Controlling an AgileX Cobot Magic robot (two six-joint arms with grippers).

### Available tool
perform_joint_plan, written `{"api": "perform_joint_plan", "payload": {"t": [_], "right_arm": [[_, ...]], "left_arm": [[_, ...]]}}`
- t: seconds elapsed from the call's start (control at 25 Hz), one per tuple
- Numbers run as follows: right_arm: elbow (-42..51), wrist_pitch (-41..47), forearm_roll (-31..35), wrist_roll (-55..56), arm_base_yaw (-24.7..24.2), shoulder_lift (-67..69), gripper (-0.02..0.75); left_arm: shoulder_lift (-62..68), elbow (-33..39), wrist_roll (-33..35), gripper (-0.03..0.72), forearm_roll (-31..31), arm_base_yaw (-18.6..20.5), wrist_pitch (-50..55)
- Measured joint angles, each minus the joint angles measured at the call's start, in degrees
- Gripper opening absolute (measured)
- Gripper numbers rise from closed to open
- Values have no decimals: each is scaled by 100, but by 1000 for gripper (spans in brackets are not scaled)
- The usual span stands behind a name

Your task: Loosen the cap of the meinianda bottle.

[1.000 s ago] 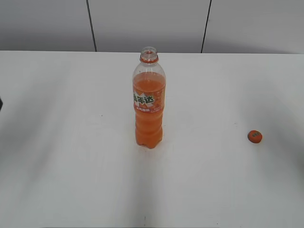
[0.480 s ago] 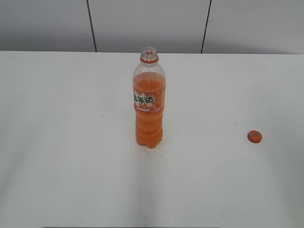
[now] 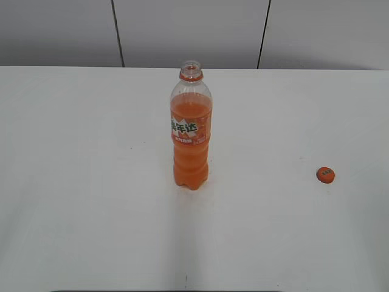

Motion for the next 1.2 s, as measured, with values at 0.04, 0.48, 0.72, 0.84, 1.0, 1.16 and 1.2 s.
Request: {"api": "perform_joint_plan", "payload": {"t": [0.04, 0.48, 0.72, 0.84, 1.0, 1.16, 1.2], "right_arm": [[66, -27, 6, -78, 0, -191, 461], [382, -496, 12, -497, 0, -1135, 461], [444, -614, 12, -565, 0, -1135, 461], [444, -625, 12, -565, 0, -1135, 461], [445, -629, 12, -565, 0, -1135, 461], [445, -629, -19, -567, 0, -1135, 461], [445, -629, -48, -567, 0, -1135, 461]], "left_arm": [[-15, 45, 91, 584, -31, 0, 0], [-15, 716, 904, 578, -768, -5, -811], [-15, 724, 1100, 565, -905, -5, -883], [-15, 724, 1100, 563, -912, -5, -883], [-15, 724, 1100, 562, -912, -5, -883], [-15, 724, 1100, 562, -926, 92, -889], [-15, 724, 1100, 562, -937, 181, -889]]}}
